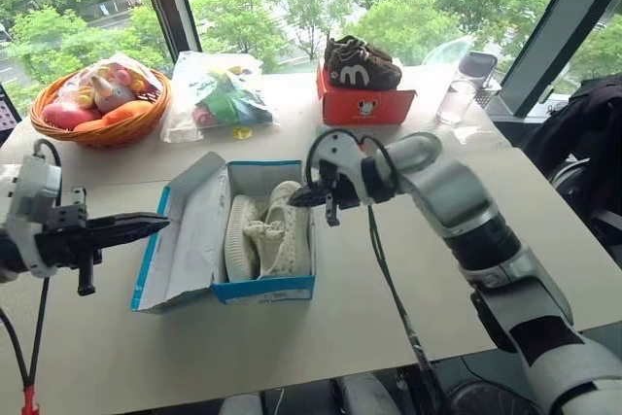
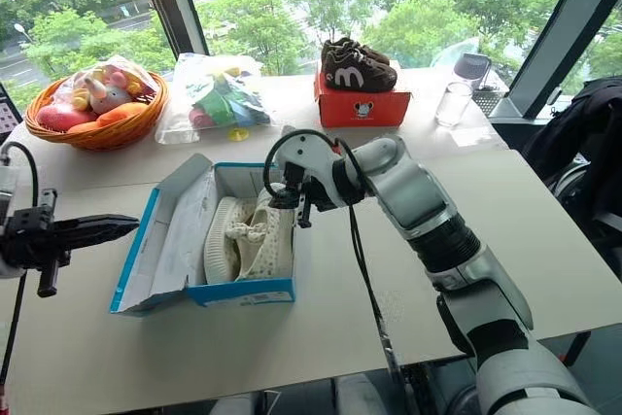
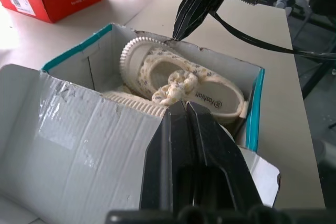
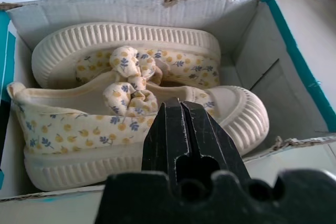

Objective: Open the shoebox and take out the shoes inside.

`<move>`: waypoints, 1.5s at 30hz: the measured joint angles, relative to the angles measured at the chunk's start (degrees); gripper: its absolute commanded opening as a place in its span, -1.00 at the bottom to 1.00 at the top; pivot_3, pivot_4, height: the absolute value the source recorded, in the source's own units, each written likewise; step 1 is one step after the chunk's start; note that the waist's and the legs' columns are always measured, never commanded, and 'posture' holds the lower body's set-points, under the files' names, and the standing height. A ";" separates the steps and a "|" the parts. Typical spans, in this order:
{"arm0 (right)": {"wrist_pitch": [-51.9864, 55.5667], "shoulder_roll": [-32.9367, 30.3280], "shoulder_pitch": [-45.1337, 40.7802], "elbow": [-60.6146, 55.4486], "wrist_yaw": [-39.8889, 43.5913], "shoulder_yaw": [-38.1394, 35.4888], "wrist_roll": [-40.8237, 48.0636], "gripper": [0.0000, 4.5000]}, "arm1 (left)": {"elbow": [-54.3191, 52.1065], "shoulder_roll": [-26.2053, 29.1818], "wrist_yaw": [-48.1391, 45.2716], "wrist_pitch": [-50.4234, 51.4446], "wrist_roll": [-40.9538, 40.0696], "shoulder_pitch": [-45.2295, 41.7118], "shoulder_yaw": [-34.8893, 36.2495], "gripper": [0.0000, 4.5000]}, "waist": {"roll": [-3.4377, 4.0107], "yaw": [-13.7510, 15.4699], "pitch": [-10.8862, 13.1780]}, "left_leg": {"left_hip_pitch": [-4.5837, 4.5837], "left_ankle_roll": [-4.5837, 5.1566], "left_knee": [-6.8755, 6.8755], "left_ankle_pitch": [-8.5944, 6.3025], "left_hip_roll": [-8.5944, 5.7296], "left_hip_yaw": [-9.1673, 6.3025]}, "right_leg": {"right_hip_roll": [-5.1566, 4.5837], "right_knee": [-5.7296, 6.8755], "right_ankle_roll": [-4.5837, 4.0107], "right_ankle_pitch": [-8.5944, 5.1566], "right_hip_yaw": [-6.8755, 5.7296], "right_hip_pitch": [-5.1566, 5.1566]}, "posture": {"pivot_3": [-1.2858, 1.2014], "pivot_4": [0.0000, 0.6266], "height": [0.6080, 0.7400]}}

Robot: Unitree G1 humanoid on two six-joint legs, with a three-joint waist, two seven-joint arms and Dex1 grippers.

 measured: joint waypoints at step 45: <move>0.07 9.79 -3.43 17.32 -1.82 6.31 -2.74 0.99 | 6.07 -23.01 -6.02 -12.99 3.99 -3.20 -3.08 -1.00 | -0.36 0.10 -0.22 | 0.94 0.01 0.41 0.01 -0.04 -0.05 | -0.01 0.47 0.02 0.02 0.04 0.88 | 0.03 -0.52 1.00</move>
